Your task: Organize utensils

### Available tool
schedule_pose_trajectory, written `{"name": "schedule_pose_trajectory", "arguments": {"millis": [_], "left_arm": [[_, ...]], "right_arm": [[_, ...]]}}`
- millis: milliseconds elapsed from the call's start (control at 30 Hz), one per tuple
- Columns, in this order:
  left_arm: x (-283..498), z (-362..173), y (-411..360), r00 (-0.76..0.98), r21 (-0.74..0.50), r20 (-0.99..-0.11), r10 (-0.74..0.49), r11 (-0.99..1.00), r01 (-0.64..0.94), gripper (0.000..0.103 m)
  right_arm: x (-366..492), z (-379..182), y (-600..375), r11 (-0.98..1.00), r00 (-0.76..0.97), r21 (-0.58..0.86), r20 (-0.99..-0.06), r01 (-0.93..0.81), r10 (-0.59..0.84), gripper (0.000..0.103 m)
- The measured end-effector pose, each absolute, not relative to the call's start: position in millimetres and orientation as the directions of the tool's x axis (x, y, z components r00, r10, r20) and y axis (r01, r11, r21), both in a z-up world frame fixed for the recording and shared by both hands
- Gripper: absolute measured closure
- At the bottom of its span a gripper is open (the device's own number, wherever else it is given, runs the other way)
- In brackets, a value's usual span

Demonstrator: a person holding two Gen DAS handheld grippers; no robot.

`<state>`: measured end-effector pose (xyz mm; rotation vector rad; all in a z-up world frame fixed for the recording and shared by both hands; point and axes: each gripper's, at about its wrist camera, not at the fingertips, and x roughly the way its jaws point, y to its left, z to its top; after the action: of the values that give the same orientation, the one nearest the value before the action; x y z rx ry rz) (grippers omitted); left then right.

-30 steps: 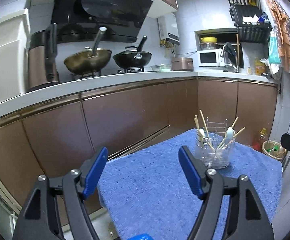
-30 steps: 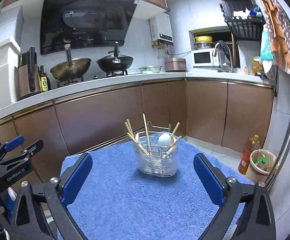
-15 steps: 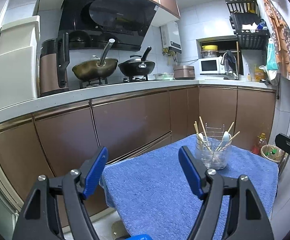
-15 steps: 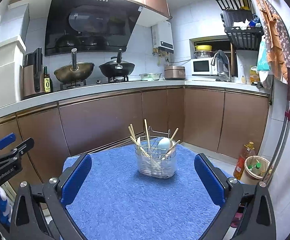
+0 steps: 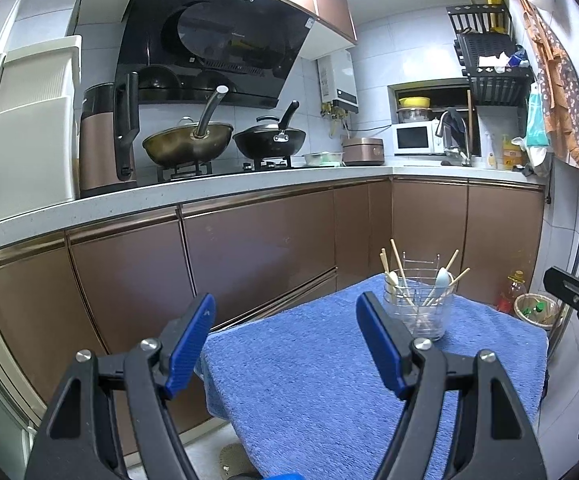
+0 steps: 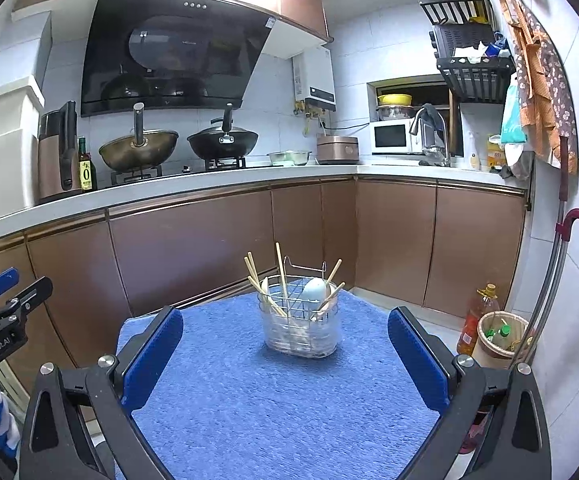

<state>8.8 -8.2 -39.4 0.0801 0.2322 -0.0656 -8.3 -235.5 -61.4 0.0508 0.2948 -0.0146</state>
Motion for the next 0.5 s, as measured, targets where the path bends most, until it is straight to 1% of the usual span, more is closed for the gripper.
{"name": "schedule_pose_trajectory", "arguments": {"millis": [500], "left_arm": [[1.3,-39.7,-4.4,0.973,0.063,-0.222,-0.055,0.996,0.07,0.03]], "right_arm": [[-16.2,-57.4,-232.4,0.999,0.959,0.031,-0.284,0.025,-0.015,0.0]]}}
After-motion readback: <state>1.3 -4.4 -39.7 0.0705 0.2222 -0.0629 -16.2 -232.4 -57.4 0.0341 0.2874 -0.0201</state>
